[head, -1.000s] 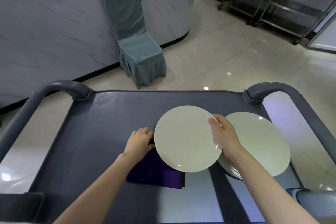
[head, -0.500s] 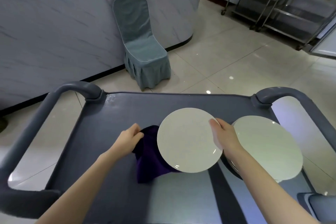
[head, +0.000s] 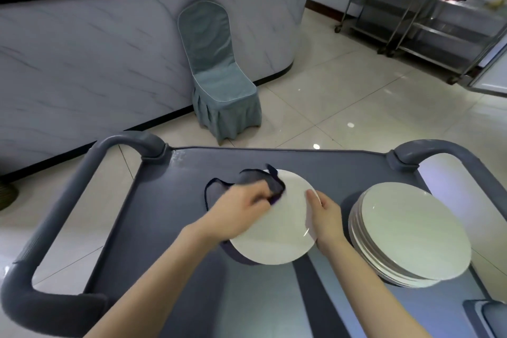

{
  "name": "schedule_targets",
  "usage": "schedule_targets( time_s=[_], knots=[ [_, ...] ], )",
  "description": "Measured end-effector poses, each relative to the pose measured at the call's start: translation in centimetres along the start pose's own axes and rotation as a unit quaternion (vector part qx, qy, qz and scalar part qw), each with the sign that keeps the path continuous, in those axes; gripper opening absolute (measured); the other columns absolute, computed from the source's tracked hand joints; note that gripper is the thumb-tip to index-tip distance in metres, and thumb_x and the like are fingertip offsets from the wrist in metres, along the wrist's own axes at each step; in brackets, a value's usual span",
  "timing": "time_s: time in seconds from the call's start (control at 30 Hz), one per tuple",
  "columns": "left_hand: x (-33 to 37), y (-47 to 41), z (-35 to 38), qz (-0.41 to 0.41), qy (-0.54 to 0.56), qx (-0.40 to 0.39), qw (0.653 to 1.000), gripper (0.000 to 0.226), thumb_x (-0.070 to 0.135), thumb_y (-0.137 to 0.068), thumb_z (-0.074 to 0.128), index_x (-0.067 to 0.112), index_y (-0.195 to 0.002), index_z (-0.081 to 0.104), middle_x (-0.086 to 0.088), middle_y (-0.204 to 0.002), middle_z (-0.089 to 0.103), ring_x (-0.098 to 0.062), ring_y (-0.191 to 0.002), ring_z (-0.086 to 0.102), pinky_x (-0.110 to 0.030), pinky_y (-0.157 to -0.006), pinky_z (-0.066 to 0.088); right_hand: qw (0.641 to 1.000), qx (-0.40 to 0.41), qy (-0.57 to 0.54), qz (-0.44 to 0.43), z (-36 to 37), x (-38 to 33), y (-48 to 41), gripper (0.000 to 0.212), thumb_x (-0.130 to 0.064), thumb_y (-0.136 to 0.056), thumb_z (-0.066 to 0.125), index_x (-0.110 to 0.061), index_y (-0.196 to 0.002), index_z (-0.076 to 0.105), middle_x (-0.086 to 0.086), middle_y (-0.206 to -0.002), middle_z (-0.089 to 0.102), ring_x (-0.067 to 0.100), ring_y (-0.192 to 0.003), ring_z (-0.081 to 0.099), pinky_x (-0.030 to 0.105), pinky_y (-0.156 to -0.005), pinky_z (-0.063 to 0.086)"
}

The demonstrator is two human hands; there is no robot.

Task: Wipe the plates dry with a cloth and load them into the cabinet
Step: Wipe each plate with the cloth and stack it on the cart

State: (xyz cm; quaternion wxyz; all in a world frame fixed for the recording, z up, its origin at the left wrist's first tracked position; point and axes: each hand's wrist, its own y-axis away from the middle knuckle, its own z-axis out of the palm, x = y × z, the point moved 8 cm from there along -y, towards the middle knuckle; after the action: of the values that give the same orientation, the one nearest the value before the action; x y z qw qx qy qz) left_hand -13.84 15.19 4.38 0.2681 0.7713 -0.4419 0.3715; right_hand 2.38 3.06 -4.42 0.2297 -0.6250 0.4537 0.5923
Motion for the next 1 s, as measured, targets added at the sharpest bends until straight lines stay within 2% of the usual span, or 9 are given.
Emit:
schedule_targets(
  time_s=[0.13, 0.23, 0.33, 0.4, 0.47, 0.67, 0.8, 0.9, 1.0],
  knots=[
    [-0.6, 0.8, 4.5, 0.055, -0.201, -0.076, 0.975, 0.019, 0.035, -0.099, 0.04, 0.033, -0.108, 0.057, 0.007, -0.105, 0.068, -0.015, -0.097, 0.059, -0.037, -0.083, 0.048, 0.999, 0.032, -0.021, 0.019, -0.7, -0.3, -0.2, 0.038, -0.021, -0.098, 0.054, -0.013, -0.061, 0.049, -0.008, -0.057, 0.043, 0.015, -0.061, 0.037, 0.029, -0.058, 0.034],
    [-1.1, 0.2, 2.8, 0.085, -0.213, 0.042, 0.972, 0.03, 0.033, -0.101, 0.05, 0.033, -0.129, 0.061, 0.002, -0.111, 0.065, -0.014, -0.102, 0.052, -0.032, -0.09, 0.043, 0.999, 0.021, -0.03, 0.02, -1.3, -0.3, -0.5, 0.032, -0.022, -0.099, 0.054, -0.011, -0.07, 0.061, -0.005, -0.063, 0.056, 0.014, -0.063, 0.048, 0.029, -0.061, 0.042],
    [-1.8, -0.9, 3.9, 0.066, -0.3, 0.032, 0.951, 0.054, 0.039, -0.1, 0.048, 0.034, -0.152, 0.034, 0.015, -0.162, 0.019, -0.012, -0.147, 0.018, -0.035, -0.119, 0.018, 0.999, -0.004, -0.037, 0.001, -1.2, -1.2, -0.8, 0.03, -0.024, -0.101, 0.053, -0.009, -0.078, 0.066, -0.002, -0.071, 0.062, 0.013, -0.067, 0.054, 0.03, -0.065, 0.046],
    [-2.5, -0.8, 5.8, 0.025, -0.33, -0.013, 0.944, 0.06, 0.043, -0.102, 0.033, 0.039, -0.157, 0.007, 0.021, -0.162, -0.009, -0.01, -0.152, -0.008, -0.038, -0.124, 0.003, 0.999, -0.003, -0.041, -0.014, -1.7, -2.1, -1.1, 0.033, -0.024, -0.101, 0.054, -0.006, -0.074, 0.062, -0.003, -0.066, 0.058, 0.013, -0.065, 0.05, 0.028, -0.061, 0.044],
    [-2.0, -0.1, 7.3, 0.021, -0.349, -0.029, 0.936, 0.061, 0.042, -0.099, 0.021, 0.041, -0.156, -0.003, 0.022, -0.161, -0.017, -0.011, -0.151, -0.014, -0.038, -0.124, 0.001, 0.998, 0.005, -0.059, -0.01, -2.7, -2.4, -1.5, 0.035, -0.024, -0.101, 0.054, -0.006, -0.071, 0.061, -0.004, -0.063, 0.057, 0.013, -0.063, 0.05, 0.026, -0.059, 0.044],
    [1.6, 2.4, 11.1, 0.057, -0.332, -0.077, 0.938, 0.061, 0.042, -0.093, 0.011, 0.045, -0.154, 0.005, 0.032, -0.159, -0.011, -0.003, -0.148, -0.019, -0.033, -0.121, -0.009, 0.993, 0.027, -0.118, 0.007, -5.4, -2.1, -2.3, 0.043, -0.026, -0.1, 0.055, 0.01, -0.078, 0.051, 0.01, -0.071, 0.048, 0.021, -0.07, 0.043, 0.031, -0.063, 0.039],
    [3.7, -0.8, 10.9, 0.076, -0.338, -0.054, 0.937, 0.057, 0.03, -0.103, 0.023, 0.037, -0.157, 0.007, 0.025, -0.162, -0.006, -0.003, -0.149, -0.016, -0.033, -0.12, -0.011, 0.992, 0.007, -0.124, 0.028, -4.9, -2.1, -1.8, 0.043, -0.032, -0.101, 0.053, 0.006, -0.086, 0.064, 0.023, -0.089, 0.071, 0.039, -0.085, 0.066, 0.043, -0.083, 0.054],
    [3.6, -4.3, 10.3, 0.042, -0.363, -0.023, 0.931, 0.058, 0.038, -0.105, 0.025, 0.04, -0.156, -0.004, 0.027, -0.159, -0.018, -0.002, -0.147, -0.023, -0.037, -0.119, -0.014, 0.988, -0.012, -0.143, 0.059, -4.1, -1.7, -1.0, 0.042, -0.037, -0.101, 0.053, -0.007, -0.08, 0.071, 0.007, -0.08, 0.075, 0.023, -0.079, 0.07, 0.029, -0.07, 0.054],
    [2.2, -6.2, 8.9, -0.005, -0.354, 0.016, 0.935, 0.059, 0.048, -0.105, 0.022, 0.04, -0.156, -0.005, 0.025, -0.16, -0.018, -0.005, -0.148, -0.02, -0.041, -0.123, -0.007, 0.986, -0.02, -0.142, 0.083, -3.8, -1.2, -0.6, 0.051, -0.042, -0.101, 0.051, 0.003, -0.085, 0.067, 0.016, -0.075, 0.067, 0.019, -0.072, 0.06, 0.04, -0.072, 0.052]
  ],
)
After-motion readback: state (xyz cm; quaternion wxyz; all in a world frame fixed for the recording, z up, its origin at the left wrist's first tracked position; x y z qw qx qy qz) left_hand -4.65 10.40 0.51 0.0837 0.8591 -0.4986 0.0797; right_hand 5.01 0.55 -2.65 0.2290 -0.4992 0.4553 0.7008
